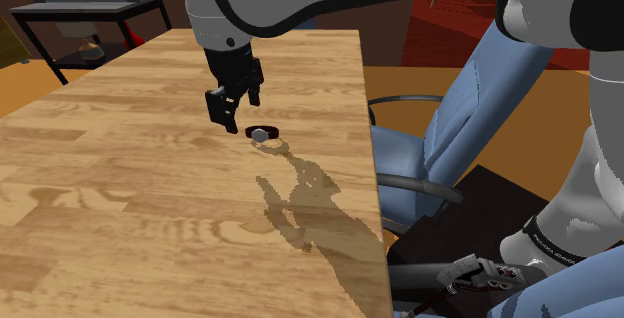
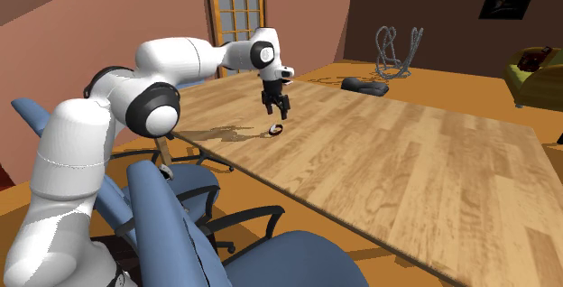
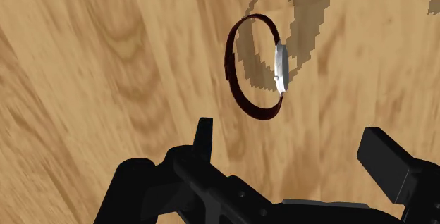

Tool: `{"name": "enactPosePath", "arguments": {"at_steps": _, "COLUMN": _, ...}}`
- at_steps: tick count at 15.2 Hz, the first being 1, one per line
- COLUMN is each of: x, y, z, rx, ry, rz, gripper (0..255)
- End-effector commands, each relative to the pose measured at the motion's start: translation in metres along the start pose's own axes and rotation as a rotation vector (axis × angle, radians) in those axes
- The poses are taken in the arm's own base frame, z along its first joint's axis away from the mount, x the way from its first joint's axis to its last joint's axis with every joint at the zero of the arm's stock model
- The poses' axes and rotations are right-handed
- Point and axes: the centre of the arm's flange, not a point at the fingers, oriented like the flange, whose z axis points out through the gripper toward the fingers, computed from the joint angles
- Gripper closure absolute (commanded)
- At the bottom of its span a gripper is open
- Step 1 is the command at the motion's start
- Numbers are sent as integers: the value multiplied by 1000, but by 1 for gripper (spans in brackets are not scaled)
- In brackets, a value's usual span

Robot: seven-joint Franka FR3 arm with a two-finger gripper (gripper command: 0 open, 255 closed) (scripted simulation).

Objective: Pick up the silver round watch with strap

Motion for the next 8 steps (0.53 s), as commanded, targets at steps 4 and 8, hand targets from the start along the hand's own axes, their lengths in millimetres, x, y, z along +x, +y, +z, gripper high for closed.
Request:
{"name": "enactPosePath", "arguments": {"at_steps": 4, "x": -1, "y": -3, "z": 30, "rx": 0, "ry": 0, "rz": -1, "gripper": 0}}
{"name": "enactPosePath", "arguments": {"at_steps": 8, "x": -2, "y": -4, "z": 29, "rx": 0, "ry": 1, "rz": -1, "gripper": 255}}
